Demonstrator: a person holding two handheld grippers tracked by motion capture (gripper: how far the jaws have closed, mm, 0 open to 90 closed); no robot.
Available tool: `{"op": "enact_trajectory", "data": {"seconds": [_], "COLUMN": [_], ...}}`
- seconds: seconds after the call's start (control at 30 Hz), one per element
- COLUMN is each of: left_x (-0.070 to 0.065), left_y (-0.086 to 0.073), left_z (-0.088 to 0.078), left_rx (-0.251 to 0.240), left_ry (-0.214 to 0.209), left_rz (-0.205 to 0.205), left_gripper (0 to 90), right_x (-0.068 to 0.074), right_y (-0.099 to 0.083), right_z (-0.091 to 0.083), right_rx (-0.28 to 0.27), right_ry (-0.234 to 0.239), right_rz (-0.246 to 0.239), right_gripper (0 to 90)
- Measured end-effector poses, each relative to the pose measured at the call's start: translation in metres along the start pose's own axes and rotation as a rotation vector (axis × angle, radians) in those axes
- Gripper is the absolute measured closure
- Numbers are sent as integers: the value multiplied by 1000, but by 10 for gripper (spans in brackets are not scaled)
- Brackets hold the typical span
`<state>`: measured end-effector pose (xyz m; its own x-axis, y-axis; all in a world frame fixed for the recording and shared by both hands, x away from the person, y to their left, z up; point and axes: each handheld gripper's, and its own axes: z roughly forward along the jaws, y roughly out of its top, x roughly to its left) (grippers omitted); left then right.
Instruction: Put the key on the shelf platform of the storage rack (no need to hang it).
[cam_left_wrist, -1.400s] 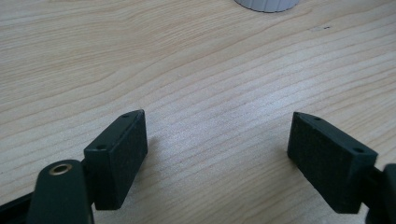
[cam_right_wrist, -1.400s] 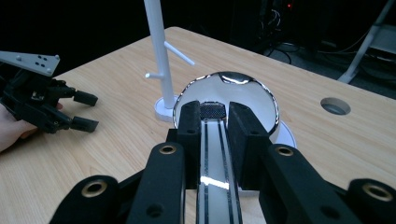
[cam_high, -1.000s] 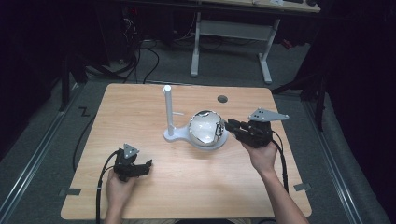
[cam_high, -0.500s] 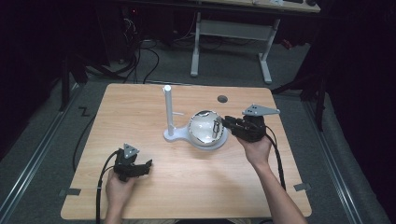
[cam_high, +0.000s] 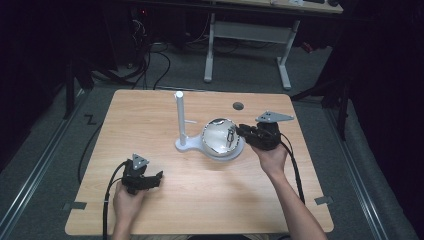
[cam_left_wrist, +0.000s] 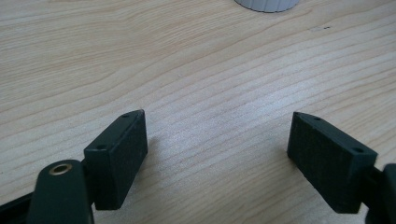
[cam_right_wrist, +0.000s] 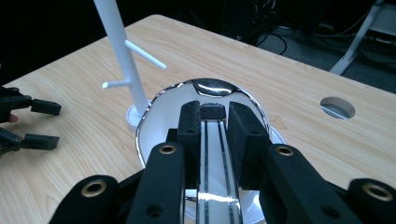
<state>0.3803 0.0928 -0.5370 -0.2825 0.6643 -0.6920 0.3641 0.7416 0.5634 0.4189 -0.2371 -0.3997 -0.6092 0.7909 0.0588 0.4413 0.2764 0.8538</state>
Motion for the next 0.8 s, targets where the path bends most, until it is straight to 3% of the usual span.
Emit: {"op": "enact_trajectory", "data": {"seconds": [0.5, 0.8], "left_x": [0, 0], "left_y": [0, 0], "left_z": [0, 0], "left_rx": [1, -1], "left_ry": [2, 3], "left_rz": [-7, -5], "left_gripper": [208, 205], "right_x": [2, 2], "right_y": [-6, -10], "right_z": [27, 43], "right_rx": [50, 65], "right_ry": [5, 17], "right_rz": [-7, 15], "right_gripper": [761, 761]}}
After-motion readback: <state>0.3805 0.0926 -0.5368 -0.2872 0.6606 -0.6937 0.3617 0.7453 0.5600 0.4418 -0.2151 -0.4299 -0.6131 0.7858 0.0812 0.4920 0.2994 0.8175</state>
